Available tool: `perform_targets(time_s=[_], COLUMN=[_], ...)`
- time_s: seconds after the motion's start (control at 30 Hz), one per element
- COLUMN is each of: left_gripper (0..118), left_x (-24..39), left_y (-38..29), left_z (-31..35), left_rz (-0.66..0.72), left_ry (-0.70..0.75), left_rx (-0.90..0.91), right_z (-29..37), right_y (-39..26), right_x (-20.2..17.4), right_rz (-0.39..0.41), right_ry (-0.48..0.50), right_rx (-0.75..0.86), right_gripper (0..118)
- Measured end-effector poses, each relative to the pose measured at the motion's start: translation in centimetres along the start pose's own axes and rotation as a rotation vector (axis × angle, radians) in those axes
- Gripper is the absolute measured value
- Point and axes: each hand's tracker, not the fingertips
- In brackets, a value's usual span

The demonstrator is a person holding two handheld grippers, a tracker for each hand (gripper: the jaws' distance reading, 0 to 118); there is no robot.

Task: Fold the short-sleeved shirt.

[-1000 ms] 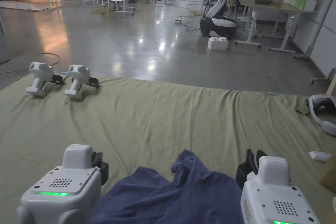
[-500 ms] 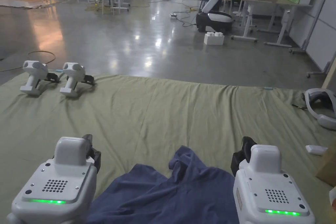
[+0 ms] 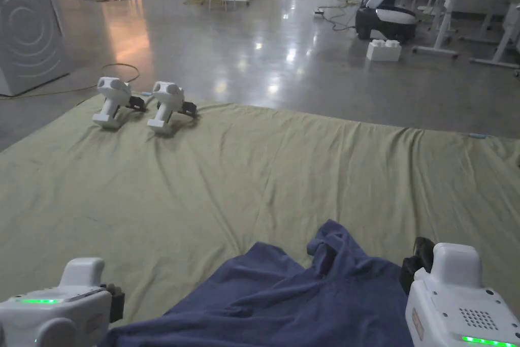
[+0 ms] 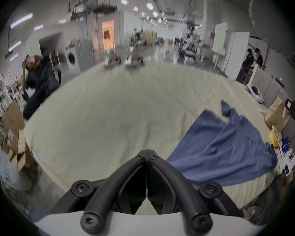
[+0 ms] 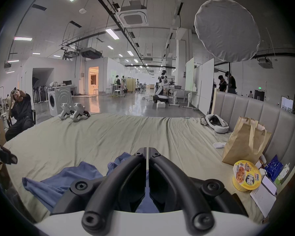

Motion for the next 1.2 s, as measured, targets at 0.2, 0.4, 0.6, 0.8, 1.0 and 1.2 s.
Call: perform_targets(time_s=[0.2,0.4,0.6,0.8,1.0,1.2], left_gripper=[70,69,66,9,7,7], left_x=[-2.3,-2.5,-0.9,-0.3,-2.2,-1.4], left_y=[-1.2,-2.1,-1.6,-1.4,-1.7,-0.8], left_z=[-3.4,-6.4,-6.6,-7.6,-7.3,-4.5], left_rz=[0.154,0.203,0.051,0.027,0.096,0.078], left_ry=[0.007,0.059,0.125,0.086,0.026,0.025], left_rx=[-0.166,-0.279,-0.271,-0.268,-0.232,-0.175], right_z=[-0.8,-1.8,-3.2,-5.7,-12.7,-22.3], right_y=[-1.3,-2.2,-3.0,-3.1,-2.9,-4.0], right_x=[-0.1,0.3,0.9,1.2,2.0,3.3], right_rz=[0.003,0.011,0.011,0.021,0.136,0.166], right_ry=[0.011,0.006,0.002,0.025,0.078,0.184], right_rx=[-0.059,-0.107,-0.157,-0.216,-0.406,-0.633], right_gripper=[5,5,5,5,22,67])
